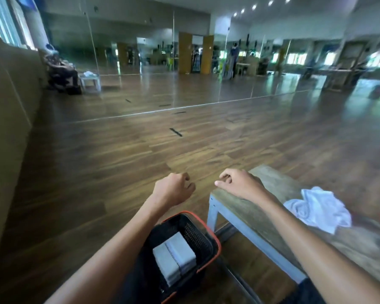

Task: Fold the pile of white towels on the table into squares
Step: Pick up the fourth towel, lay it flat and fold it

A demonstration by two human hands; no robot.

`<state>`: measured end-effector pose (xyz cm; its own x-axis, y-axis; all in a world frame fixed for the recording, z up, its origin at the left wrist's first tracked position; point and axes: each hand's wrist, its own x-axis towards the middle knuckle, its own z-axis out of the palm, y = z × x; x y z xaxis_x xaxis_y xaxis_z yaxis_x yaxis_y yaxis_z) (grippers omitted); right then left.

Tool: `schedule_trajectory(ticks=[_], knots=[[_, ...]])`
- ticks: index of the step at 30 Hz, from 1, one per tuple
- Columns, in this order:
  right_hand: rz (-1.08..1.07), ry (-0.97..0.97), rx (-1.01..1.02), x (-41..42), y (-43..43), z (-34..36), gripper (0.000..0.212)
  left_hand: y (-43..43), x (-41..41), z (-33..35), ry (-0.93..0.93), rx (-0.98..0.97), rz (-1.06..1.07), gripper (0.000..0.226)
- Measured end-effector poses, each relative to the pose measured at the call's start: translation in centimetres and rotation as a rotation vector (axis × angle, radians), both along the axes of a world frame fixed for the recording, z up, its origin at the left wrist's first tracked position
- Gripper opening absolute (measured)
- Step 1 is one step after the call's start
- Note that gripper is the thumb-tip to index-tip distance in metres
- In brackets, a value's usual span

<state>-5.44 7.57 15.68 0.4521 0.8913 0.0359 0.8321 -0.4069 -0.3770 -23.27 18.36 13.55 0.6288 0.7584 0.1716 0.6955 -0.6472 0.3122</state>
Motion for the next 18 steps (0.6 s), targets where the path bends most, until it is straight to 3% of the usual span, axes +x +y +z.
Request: schedule_trajectory(ticks=[8,18], knots=[[-0.305,0.039,0.113,5.2,-13.1,2.3,0.042,-7.2,8.3,3.9,-0.013,0.044,-0.316,0.046],[-0.603,0.004,0.087,7.0,-27.7,1.0,0.019,-16.7,15.2,3.9,-0.046,0.007,-0.598,0.04]])
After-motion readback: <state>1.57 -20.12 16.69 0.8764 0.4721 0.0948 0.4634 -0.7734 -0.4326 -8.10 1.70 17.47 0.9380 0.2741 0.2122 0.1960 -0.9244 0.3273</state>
